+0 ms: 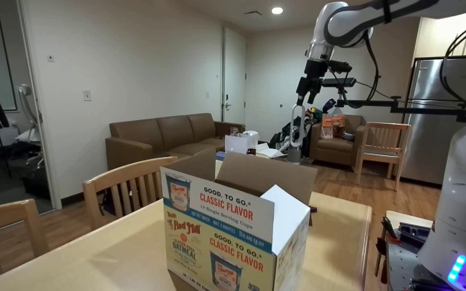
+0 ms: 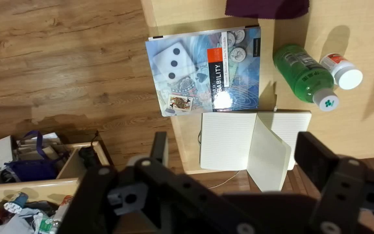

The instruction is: Put the green bottle inside the white box

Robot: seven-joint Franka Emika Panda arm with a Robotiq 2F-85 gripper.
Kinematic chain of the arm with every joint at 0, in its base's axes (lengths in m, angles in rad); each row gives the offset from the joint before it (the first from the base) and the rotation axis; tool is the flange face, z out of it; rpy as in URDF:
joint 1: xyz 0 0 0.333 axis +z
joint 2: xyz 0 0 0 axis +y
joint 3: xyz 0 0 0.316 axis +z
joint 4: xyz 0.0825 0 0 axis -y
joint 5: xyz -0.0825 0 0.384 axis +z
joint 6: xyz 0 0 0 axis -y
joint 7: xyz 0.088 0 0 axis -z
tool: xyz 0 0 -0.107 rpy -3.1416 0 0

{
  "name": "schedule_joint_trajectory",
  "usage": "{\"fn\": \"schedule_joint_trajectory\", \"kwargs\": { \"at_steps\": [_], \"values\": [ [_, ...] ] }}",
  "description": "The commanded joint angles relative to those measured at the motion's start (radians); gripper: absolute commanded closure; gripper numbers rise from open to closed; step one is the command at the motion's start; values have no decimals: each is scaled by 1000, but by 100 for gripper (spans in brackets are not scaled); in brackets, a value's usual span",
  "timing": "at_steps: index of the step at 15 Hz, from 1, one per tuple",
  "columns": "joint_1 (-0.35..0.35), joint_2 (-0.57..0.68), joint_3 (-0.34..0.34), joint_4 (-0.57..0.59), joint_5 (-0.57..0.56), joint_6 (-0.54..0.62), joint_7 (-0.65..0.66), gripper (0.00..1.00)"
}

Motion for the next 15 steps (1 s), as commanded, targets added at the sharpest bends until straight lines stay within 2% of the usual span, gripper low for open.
{"fn": "schedule_joint_trajectory", "kwargs": {
  "at_steps": [1,3,6,9,12,15],
  "values": [
    [-5,1,4,2,2,-2,-2,0],
    [2,-4,-11,-20,11,63,-39,0],
    [20,2,-50,-75,51,253,-127,0],
    [52,28,-107,-147,167,419,-195,0],
    [91,79,-158,-181,295,434,-262,0],
    [128,161,-179,-138,405,294,-323,0]
  ]
}}
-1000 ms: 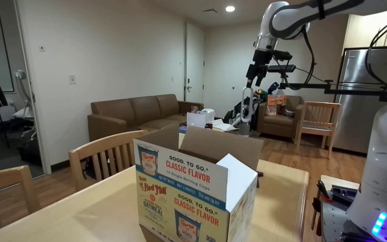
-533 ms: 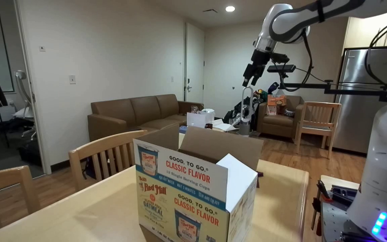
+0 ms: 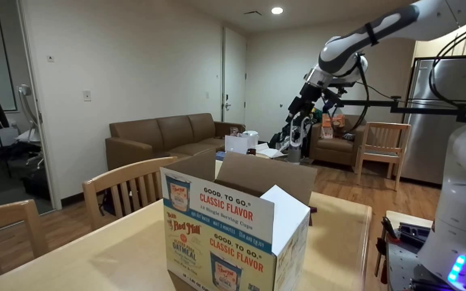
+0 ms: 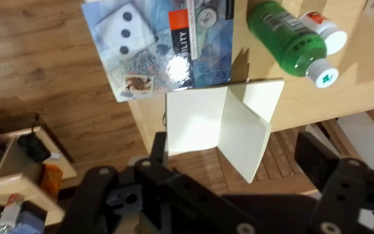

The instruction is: Put the green bottle inside the white box

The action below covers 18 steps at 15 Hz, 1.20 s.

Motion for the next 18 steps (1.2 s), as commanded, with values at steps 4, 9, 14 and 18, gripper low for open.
{"fn": "schedule_joint_trajectory", "kwargs": {
  "at_steps": [4,9,14,18],
  "values": [
    [3,97,26,43,117,-171,-71,0],
    [0,151,39,84,127,-206,-79,0],
    [-44,213,137,126,-239,-240,132,0],
    [-18,273,173,134,-250,-280,89,0]
  ]
}}
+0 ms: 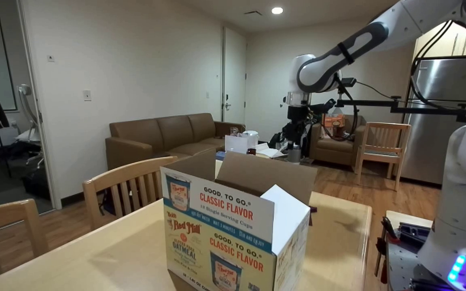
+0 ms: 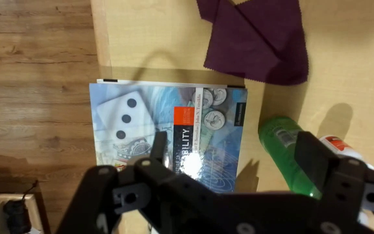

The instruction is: Put the green bottle inside the white box

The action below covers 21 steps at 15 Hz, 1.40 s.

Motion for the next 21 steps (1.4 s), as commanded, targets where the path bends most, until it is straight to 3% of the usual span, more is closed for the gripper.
{"fn": "schedule_joint_trajectory", "kwargs": {
  "at_steps": [1,8,16,21],
  "values": [
    [3,77,41,40,17,-39,-32,0],
    [22,152,100,146,154,-50,-106,0],
    [42,228,155,209,157,-128,-77,0],
    [39,237,163,189,142,-97,-66,0]
  ]
}}
